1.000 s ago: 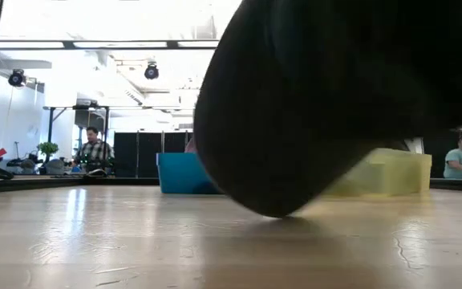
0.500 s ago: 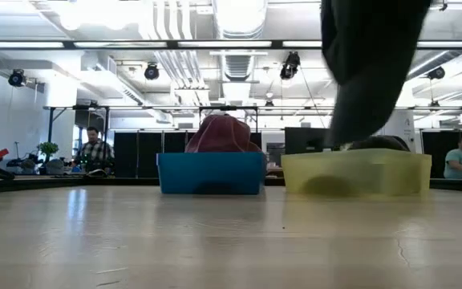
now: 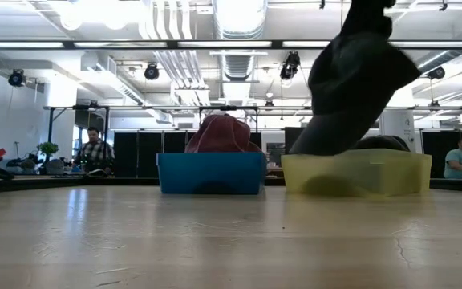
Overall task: Pick & Place hat
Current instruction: Put the black cap into the yellow bin
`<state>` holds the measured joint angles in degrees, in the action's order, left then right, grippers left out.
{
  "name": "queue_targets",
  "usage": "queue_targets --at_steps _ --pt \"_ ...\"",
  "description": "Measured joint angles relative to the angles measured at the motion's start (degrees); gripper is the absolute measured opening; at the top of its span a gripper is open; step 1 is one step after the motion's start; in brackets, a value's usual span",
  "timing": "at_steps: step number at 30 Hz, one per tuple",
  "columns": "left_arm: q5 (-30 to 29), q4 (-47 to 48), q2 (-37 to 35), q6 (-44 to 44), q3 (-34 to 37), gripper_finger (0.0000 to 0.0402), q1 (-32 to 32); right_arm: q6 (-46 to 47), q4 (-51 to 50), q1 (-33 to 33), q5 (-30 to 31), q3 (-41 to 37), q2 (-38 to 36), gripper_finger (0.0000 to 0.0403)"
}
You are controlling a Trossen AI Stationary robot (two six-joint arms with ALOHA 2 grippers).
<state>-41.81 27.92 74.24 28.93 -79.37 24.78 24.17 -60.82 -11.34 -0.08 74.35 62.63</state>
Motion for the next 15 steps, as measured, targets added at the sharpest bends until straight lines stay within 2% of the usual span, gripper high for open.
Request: queue_targets --at_steps 5,9,15 --pt "2.94 0.01 0.0 -1.59 0.0 0.0165 -5.27 -7.54 -0.78 -8.55 -1.88 0.0 1.65 0.0008" --pt "8.29 -0.02 0.0 -2.57 0.0 0.0165 -8.31 -11.61 -3.69 -14.3 -2.11 0.0 2.42 0.0008" --pt "10.03 -0.04 0.0 -6.42 0.0 0.0165 -10.95 -14.78 -5.44 -18.94 -1.94 0.0 2.43 0.0008"
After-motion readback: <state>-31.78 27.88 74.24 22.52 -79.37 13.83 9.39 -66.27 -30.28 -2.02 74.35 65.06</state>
